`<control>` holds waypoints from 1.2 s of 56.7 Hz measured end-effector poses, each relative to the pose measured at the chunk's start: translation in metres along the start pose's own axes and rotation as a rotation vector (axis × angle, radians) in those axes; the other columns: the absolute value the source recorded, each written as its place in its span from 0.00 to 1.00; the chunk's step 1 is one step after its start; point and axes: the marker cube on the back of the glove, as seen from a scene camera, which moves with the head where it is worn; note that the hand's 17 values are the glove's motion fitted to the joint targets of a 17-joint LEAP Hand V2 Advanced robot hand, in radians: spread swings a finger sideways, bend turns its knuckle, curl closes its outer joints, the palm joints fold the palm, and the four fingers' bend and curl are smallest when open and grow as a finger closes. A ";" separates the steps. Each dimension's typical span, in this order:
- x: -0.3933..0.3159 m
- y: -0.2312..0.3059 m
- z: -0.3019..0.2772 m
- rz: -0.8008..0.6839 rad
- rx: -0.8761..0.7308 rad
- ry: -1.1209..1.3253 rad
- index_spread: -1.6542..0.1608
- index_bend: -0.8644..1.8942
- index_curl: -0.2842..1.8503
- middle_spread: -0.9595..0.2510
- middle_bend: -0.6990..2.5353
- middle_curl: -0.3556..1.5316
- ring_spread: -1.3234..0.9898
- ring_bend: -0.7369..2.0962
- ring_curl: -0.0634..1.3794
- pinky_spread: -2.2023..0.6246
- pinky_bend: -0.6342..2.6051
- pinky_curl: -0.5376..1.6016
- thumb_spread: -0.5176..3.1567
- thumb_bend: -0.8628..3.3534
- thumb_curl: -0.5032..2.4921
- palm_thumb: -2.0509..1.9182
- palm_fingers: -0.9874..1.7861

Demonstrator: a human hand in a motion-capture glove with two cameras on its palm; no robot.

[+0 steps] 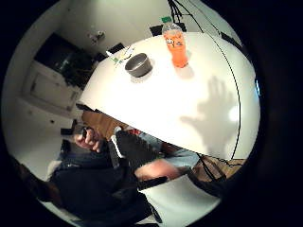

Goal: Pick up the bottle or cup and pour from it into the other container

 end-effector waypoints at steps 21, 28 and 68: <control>0.032 -0.093 0.068 0.042 -0.005 -0.253 0.77 0.36 0.23 0.87 0.31 0.36 0.65 0.33 0.16 0.91 0.37 0.42 0.37 0.20 0.28 0.58 0.37; 0.039 -0.121 0.101 0.062 0.078 -0.425 0.77 0.36 0.23 0.87 0.31 0.36 0.65 0.33 0.16 0.91 0.37 0.42 0.37 0.20 0.28 0.58 0.37; 0.004 -0.213 0.216 0.163 -0.040 -1.257 0.78 0.37 0.23 0.82 0.32 0.37 0.64 0.37 0.21 0.90 0.36 0.41 0.36 0.20 0.29 0.63 0.48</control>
